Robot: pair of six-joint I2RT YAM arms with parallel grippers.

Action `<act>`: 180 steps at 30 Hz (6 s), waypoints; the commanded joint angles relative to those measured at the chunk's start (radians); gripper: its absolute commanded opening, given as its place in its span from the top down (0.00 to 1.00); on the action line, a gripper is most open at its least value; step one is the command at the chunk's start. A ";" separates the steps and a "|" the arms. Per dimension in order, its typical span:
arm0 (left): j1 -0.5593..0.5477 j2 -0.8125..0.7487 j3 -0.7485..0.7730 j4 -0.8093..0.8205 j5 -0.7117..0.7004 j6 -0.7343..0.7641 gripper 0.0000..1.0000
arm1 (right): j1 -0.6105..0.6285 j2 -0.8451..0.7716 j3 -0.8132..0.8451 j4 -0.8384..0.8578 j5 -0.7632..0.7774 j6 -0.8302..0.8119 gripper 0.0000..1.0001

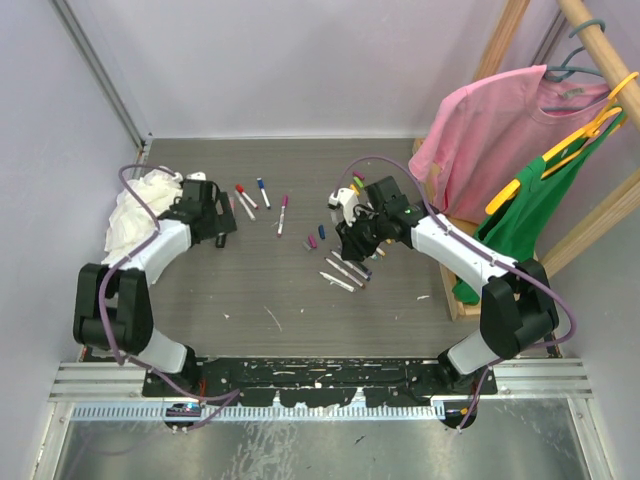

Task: Open the pen caps
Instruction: Pick up the pen from the center of the board, then open the pen cap from the pen.

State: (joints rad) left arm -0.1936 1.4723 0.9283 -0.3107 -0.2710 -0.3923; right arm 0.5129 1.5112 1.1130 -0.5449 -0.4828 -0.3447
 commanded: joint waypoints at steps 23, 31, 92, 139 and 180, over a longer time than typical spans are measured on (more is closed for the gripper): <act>0.141 0.414 0.356 -0.220 0.224 0.122 0.54 | -0.006 -0.017 0.002 0.000 -0.057 -0.030 0.66; 0.144 0.430 0.355 -0.220 0.223 0.118 0.67 | -0.007 -0.022 0.002 -0.003 -0.067 -0.029 0.66; -0.928 -0.251 -0.354 0.985 -0.509 -0.552 1.00 | -0.118 -0.336 -0.463 0.861 -0.516 0.325 0.39; -0.921 -0.354 -0.426 1.041 -0.336 -0.456 0.14 | -0.089 -0.282 -0.351 0.694 -0.478 0.414 0.99; -0.459 -0.375 -0.473 1.255 0.755 -0.395 0.65 | -0.113 -0.157 -0.222 0.414 -0.900 0.213 0.99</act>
State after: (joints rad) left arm -0.6586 1.0904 0.4519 0.8860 0.4679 -0.7994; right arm 0.4034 1.3483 0.8463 -0.1452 -1.3594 -0.1326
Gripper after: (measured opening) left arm 0.361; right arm 0.243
